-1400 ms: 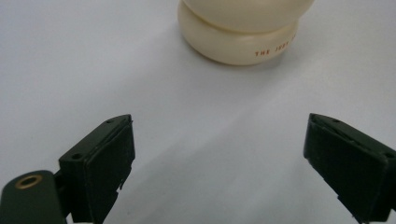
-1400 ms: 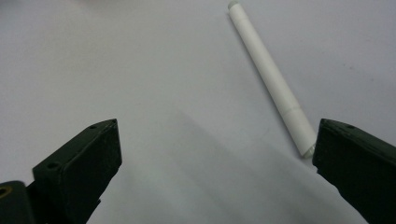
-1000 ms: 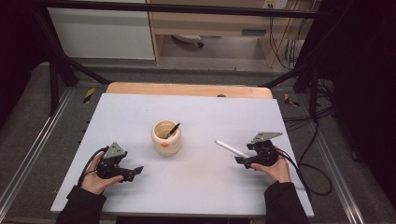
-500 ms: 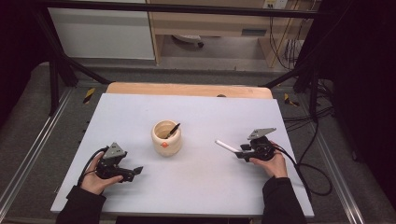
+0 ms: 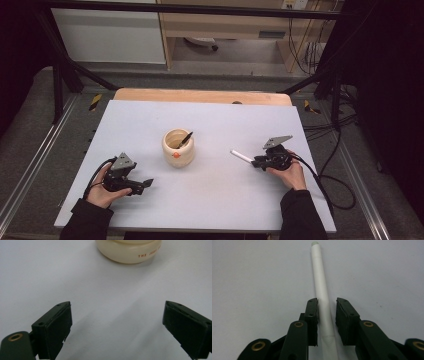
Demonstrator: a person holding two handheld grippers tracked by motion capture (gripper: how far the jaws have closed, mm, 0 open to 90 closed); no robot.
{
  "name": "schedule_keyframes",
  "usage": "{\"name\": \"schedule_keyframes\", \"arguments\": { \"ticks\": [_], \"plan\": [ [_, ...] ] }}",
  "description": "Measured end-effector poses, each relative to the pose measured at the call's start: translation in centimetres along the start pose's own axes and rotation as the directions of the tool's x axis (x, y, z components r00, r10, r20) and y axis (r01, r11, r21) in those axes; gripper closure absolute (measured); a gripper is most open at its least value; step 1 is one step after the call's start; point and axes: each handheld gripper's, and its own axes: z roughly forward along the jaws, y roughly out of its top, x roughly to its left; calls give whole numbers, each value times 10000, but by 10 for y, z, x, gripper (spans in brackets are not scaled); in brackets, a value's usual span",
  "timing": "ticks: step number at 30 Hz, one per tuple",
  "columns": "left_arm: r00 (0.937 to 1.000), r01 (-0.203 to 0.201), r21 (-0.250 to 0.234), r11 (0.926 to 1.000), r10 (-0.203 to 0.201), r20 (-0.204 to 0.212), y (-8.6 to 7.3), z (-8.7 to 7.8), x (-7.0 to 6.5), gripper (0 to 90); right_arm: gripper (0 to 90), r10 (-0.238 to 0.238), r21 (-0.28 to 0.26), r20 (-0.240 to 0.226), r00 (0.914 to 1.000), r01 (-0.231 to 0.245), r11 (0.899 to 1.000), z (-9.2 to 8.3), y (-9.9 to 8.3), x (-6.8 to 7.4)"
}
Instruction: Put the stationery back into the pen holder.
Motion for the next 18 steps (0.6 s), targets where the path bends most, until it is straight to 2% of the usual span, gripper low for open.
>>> {"name": "schedule_keyframes", "arguments": {
  "ticks": [3,9,18],
  "plan": [
    [10000,-9,-7,10000,9,14,0,0,0,88,767,-23,9,-73,10000,23,10000,0,0,0],
    [10000,-38,8,10000,38,31,0,0,0,88,782,20,70,-89,10000,-20,10000,0,0,1],
    [9998,-165,17,9999,165,67,0,0,-1,88,787,545,47,3,9985,-545,9985,-1,0,2]
  ]
}}
